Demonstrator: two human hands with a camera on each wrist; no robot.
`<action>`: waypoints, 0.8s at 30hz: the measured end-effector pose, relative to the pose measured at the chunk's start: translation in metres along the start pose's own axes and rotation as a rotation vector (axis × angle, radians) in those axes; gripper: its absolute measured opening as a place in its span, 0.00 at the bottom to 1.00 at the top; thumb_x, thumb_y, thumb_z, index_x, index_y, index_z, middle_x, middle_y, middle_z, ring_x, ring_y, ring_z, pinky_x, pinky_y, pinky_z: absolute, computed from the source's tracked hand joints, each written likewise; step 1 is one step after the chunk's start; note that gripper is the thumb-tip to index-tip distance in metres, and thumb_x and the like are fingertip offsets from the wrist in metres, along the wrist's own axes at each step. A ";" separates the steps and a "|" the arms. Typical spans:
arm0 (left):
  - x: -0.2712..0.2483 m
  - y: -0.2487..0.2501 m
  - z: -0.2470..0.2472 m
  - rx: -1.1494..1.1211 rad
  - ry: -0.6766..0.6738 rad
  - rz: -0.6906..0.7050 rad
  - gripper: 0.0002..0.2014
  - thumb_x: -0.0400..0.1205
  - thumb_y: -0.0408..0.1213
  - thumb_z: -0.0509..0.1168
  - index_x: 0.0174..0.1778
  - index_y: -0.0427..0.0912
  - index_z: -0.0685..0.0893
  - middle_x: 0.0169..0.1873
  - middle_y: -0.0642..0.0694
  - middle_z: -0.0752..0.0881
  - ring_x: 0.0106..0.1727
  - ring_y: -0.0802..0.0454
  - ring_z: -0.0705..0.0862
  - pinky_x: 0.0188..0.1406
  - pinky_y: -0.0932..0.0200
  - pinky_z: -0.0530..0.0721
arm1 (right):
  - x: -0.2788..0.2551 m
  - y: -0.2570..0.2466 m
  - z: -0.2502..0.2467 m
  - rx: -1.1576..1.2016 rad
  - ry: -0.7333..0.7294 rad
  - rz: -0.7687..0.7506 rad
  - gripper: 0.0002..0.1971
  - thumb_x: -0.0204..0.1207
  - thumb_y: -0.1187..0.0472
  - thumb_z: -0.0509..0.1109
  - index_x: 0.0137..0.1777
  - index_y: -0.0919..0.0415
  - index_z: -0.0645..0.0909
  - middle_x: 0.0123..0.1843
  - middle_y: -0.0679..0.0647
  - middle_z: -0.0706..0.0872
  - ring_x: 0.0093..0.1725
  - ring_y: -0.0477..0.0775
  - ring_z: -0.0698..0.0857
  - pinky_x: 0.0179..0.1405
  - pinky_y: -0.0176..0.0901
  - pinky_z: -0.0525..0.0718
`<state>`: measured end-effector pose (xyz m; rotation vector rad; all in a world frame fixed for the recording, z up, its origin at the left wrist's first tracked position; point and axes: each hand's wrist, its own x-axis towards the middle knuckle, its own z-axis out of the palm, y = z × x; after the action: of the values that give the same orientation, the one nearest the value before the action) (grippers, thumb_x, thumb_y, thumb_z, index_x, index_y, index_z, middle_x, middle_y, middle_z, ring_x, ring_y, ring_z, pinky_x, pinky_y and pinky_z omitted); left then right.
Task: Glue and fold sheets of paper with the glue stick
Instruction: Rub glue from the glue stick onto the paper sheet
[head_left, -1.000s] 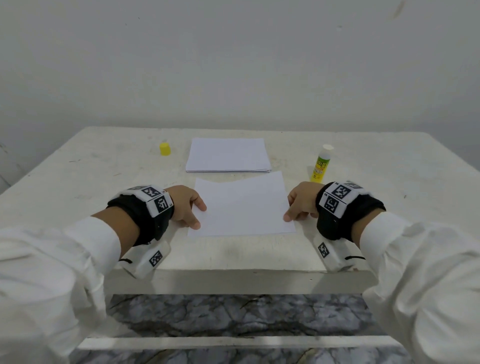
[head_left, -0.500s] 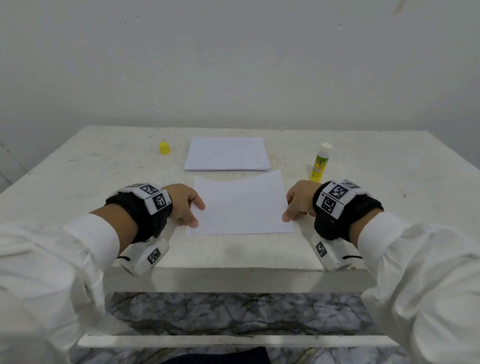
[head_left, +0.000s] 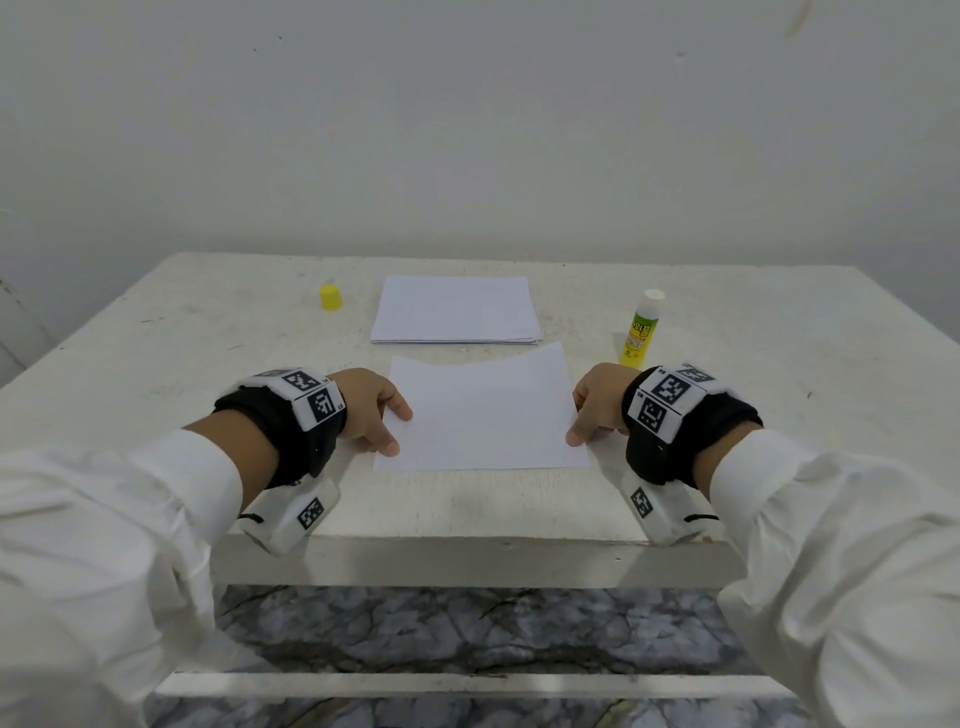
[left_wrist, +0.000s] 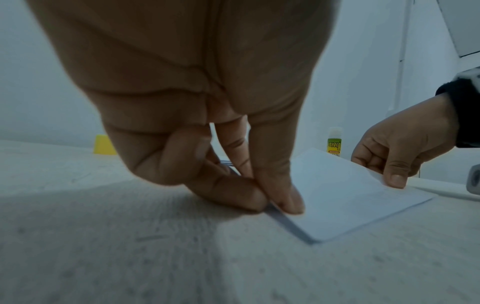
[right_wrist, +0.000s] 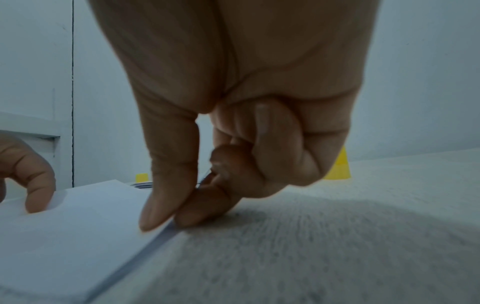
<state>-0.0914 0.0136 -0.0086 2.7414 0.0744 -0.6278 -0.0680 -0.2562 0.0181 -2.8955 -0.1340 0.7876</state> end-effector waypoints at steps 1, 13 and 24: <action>0.000 0.000 0.000 -0.002 -0.001 0.001 0.20 0.70 0.38 0.79 0.55 0.53 0.82 0.31 0.55 0.84 0.35 0.60 0.81 0.36 0.71 0.75 | 0.000 0.000 0.000 0.002 0.002 0.002 0.17 0.71 0.55 0.77 0.32 0.60 0.71 0.33 0.52 0.73 0.29 0.48 0.70 0.27 0.34 0.68; 0.003 -0.002 0.000 -0.019 -0.018 0.005 0.20 0.70 0.37 0.80 0.53 0.54 0.81 0.31 0.54 0.84 0.35 0.59 0.81 0.33 0.69 0.73 | 0.000 -0.001 0.001 0.026 -0.012 0.008 0.15 0.70 0.56 0.78 0.49 0.64 0.80 0.44 0.56 0.79 0.45 0.56 0.76 0.29 0.35 0.70; 0.002 -0.003 -0.002 -0.035 -0.034 0.024 0.18 0.71 0.37 0.79 0.54 0.53 0.82 0.28 0.56 0.84 0.31 0.61 0.81 0.26 0.75 0.72 | 0.005 -0.001 0.002 0.053 0.009 0.039 0.15 0.69 0.58 0.79 0.35 0.62 0.75 0.33 0.52 0.76 0.29 0.50 0.71 0.26 0.36 0.69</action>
<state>-0.0894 0.0173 -0.0082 2.6926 0.0443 -0.6607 -0.0651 -0.2540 0.0140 -2.8593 -0.0544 0.7723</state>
